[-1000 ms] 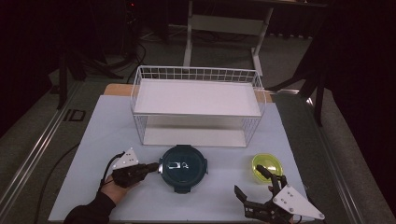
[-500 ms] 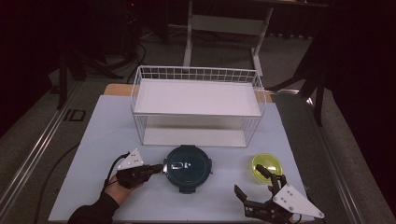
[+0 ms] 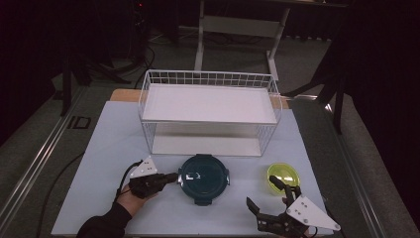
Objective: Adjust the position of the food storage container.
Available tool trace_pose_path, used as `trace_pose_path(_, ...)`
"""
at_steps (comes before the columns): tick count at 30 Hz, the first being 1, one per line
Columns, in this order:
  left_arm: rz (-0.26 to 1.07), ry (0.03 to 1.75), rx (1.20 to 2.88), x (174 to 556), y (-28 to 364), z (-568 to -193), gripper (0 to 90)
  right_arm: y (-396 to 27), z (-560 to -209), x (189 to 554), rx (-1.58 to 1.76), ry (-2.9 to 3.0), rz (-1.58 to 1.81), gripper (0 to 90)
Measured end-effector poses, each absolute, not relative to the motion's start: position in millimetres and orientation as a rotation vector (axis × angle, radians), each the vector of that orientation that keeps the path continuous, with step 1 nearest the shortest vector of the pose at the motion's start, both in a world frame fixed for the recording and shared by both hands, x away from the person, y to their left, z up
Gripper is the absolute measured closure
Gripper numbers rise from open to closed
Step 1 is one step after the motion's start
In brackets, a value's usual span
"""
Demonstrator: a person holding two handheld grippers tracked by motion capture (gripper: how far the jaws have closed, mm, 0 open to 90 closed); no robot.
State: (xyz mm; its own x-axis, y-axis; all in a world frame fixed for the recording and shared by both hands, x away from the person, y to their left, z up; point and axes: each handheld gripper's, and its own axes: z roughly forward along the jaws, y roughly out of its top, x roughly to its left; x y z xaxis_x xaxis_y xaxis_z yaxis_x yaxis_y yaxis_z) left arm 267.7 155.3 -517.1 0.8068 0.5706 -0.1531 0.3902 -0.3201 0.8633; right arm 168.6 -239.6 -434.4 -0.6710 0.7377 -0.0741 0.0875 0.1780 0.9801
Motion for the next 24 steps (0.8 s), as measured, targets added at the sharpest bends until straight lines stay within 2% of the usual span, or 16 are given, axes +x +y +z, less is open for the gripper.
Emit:
trace_pose_path(9,0.200,0.709,1.950,273,144,-517,89.6,-240,-435,169,0.773,1.909,1.526,10.9)
trace_pose_path(20,0.167,0.680,1.936,265,149,-505,89.0,-236,-436,171,0.773,1.924,1.546,10.9)
trace_pose_path(21,0.155,0.687,1.919,264,151,-503,86.3,-235,-437,171,0.775,1.924,1.547,10.9)
trace_pose_path(24,0.119,0.708,1.873,261,157,-499,68.6,-232,-438,172,0.772,1.937,1.539,10.9)
